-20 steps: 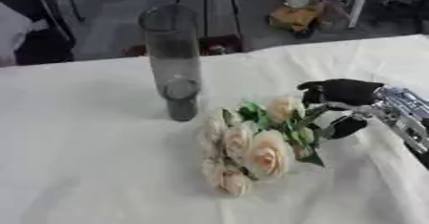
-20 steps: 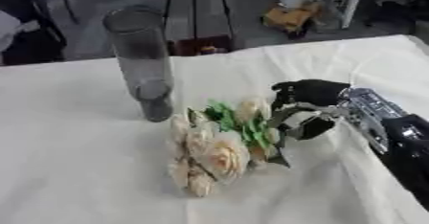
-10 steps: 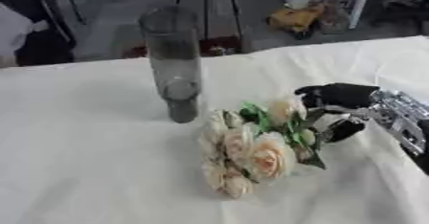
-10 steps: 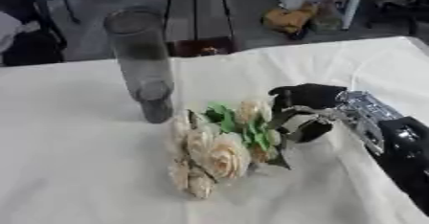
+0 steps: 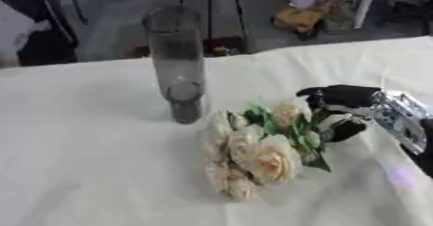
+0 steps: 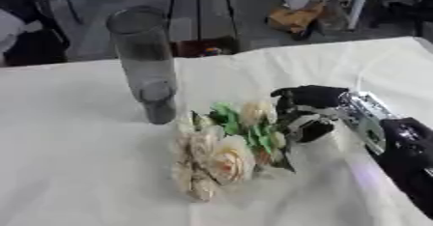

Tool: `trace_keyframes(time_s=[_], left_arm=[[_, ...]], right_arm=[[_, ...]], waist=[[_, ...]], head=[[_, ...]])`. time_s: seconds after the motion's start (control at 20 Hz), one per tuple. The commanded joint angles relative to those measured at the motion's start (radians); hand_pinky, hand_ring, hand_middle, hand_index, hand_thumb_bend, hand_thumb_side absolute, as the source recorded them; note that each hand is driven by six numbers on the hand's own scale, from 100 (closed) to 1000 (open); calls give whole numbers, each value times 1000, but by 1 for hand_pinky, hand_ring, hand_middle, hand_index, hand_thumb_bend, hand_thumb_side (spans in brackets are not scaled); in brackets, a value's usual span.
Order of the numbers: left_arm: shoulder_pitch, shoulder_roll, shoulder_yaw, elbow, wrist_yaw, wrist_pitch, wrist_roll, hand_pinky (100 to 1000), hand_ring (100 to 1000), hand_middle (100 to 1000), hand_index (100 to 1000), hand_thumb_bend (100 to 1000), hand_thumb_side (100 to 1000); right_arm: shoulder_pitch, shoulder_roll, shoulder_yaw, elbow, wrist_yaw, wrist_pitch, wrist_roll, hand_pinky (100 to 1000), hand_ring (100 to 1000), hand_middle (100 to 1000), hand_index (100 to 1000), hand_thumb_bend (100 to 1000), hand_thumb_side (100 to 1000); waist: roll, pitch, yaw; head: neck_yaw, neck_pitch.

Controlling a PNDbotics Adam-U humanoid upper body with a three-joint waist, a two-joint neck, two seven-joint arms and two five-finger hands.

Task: Arrange flowers into the vase.

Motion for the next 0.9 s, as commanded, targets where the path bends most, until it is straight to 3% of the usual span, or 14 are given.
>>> trace_keyframes(time_s=[0.05, 0.2, 0.65, 0.9], left_arm=[[-15, 8, -3, -14, 4, 1, -3, 473, 626, 752, 823, 100, 1000], [-16, 7, -4, -14, 4, 1, -3, 472, 626, 752, 823, 100, 1000], [-16, 7, -3, -14, 6, 2, -3, 468, 618, 751, 823, 100, 1000], [-17, 6, -4, -14, 7, 2, -3, 465, 611, 751, 823, 100, 1000]], right_arm=[[0, -31, -11, -13, -10, 2, -12, 295, 1000, 391, 594, 121, 502], [14, -40, -12, -25, -19, 7, -17, 251, 1000, 351, 563, 117, 506], [18, -37, -21, -5, -39, 27, -31, 100, 1000, 115, 247, 107, 522], [13, -30, -26, 11, -32, 38, -84, 100, 1000, 100, 151, 106, 529]], waist=[[-4, -13, 0], [-4, -12, 1], [-1, -10, 4], [0, -10, 4]], head=[[1, -11], [-1, -14], [-1, -21], [-1, -24]])
